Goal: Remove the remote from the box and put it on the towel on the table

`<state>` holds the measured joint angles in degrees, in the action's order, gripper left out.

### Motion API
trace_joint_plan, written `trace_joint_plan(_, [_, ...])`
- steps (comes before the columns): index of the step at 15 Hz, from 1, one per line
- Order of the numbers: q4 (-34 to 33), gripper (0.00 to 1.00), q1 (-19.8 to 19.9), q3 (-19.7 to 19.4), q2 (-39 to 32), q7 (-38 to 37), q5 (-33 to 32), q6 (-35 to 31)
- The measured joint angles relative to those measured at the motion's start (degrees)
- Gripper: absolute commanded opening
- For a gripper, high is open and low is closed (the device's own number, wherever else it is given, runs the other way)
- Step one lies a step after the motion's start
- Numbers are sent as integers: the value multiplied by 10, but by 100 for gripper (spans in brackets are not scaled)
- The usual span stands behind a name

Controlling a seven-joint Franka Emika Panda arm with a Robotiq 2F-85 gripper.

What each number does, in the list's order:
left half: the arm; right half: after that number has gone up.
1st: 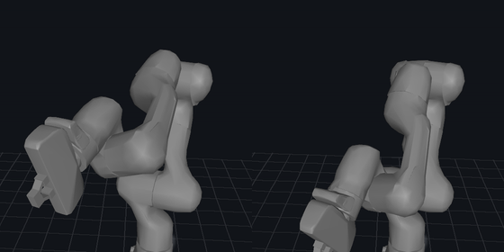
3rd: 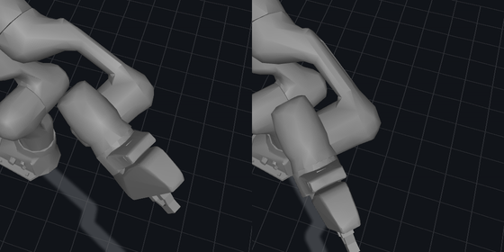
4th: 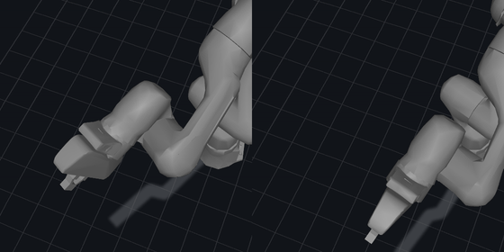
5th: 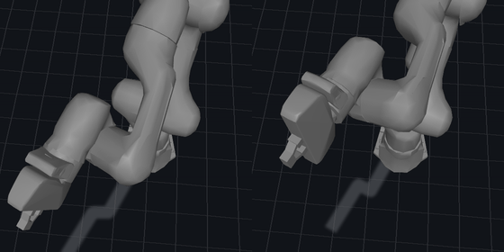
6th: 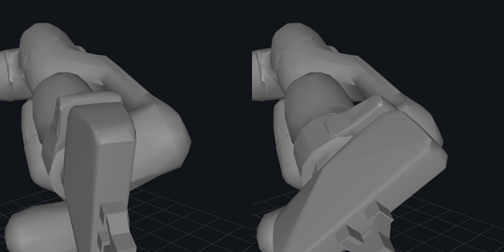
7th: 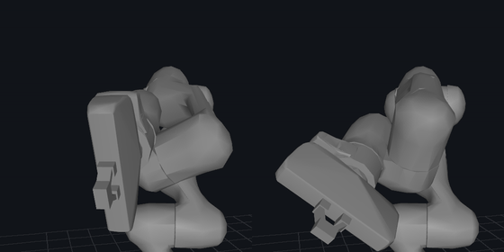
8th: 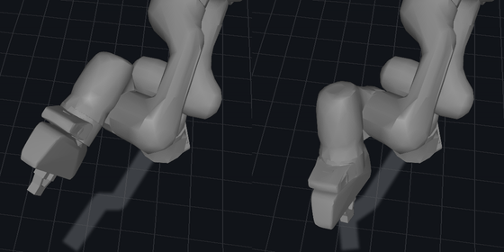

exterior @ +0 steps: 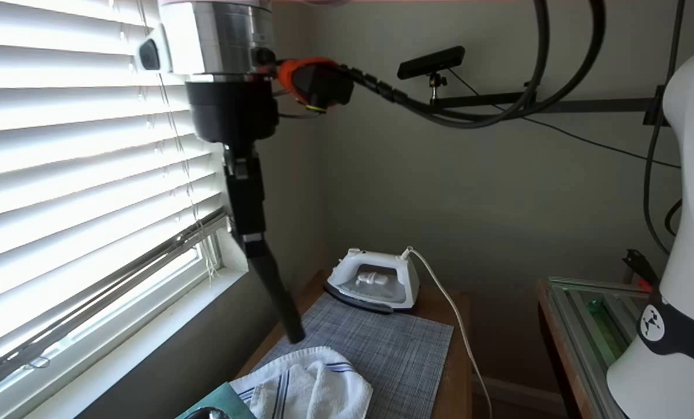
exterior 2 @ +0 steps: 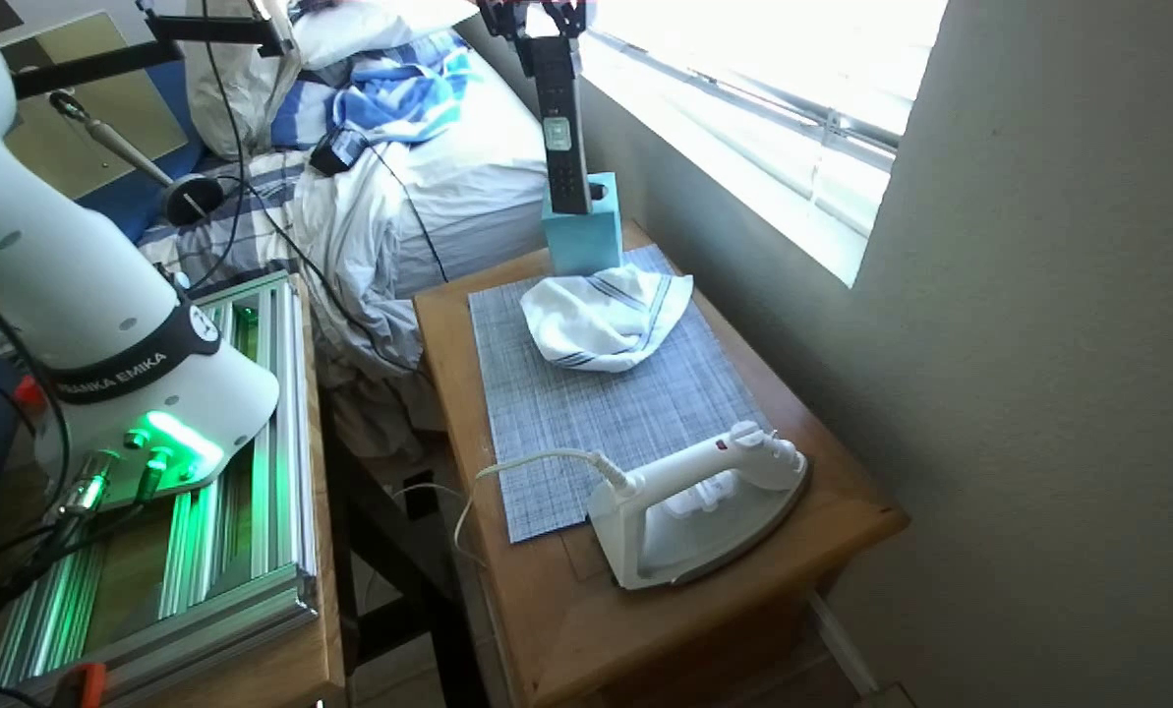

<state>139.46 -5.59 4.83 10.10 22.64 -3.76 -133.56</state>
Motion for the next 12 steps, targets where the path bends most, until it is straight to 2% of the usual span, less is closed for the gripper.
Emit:
trace_joint_plan(5, [-1,32,19,-17,-18,-37,-20,131])
trace_joint_plan(12, [-26,32,19,-19,-147,-66,-19,171])
